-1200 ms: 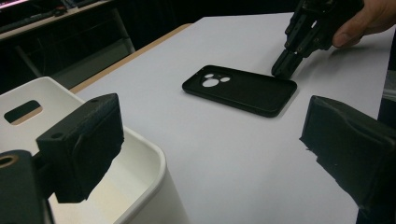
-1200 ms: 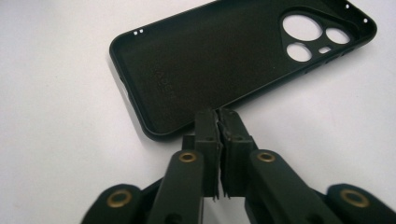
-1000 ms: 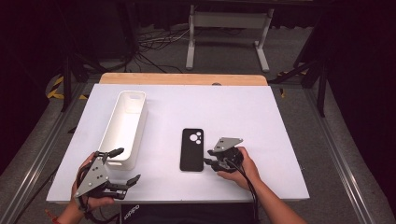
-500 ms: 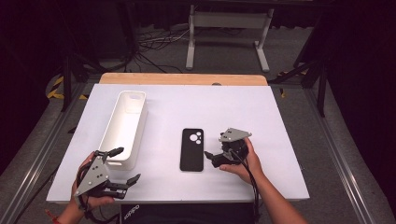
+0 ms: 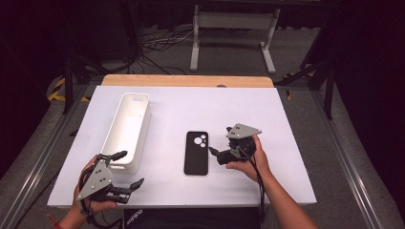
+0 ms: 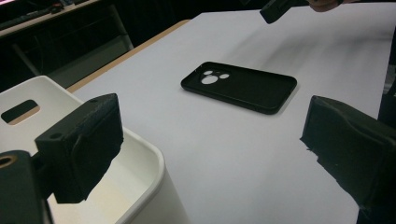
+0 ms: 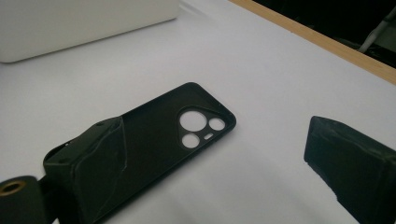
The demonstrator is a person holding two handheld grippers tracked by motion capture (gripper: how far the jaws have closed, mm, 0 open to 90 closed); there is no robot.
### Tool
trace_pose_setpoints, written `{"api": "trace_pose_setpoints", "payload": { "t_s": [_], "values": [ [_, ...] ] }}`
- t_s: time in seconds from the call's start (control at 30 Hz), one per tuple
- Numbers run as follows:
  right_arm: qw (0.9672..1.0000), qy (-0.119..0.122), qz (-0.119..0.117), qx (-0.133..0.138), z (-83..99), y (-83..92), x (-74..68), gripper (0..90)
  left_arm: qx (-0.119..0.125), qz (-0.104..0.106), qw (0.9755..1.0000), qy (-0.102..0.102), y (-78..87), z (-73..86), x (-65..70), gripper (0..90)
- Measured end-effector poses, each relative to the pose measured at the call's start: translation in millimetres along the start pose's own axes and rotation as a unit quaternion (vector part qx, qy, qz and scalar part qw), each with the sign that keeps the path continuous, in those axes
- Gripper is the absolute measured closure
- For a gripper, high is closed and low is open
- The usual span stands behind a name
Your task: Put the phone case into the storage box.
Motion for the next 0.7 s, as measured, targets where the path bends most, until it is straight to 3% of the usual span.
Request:
{"api": "trace_pose_setpoints", "payload": {
  "t_s": [0.1,0.23,0.27,0.37,0.53,0.7],
  "values": [
    [0.9998,-0.004,0.009,-0.015,-4.5,-3.0,3.8,5.6,-0.001,0.002,1.0,0.003,-0.2,0.0,0.9,6.1],
    [0.9998,0.003,0.016,-0.011,-11.3,-5.2,5.9,5.6,-0.002,0.003,1.0,0.002,-0.2,0.3,1.1,6.0],
    [0.9996,0.014,0.024,-0.011,-15.2,-6.3,7.3,5.6,-0.004,0.003,1.0,0.002,-0.5,0.7,1.2,6.1],
    [0.9995,0.012,0.027,-0.011,-18.0,-7.4,9.7,6.0,-0.003,0.005,1.0,-0.001,-0.7,0.5,1.3,6.1],
    [0.9995,0.008,0.026,-0.014,-23.8,-12.3,14.7,11.7,-0.003,0.006,1.0,0.0,-2.2,0.3,2.1,6.1],
    [0.999,-0.003,0.027,-0.035,-26.3,-22.7,20.9,16.9,-0.004,0.009,0.9999,0.003,-3.0,0.1,3.2,6.1]
  ]
}}
Point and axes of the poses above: each handheld gripper's, and its own axes: y roughly backward along the jaws, z roughly out of its underside, x roughly to its right, the point moved 6 cm from there along -y, roughly forward along the jaws, and after that the axes turned 9 degrees about -z, right-handed, at the moved point
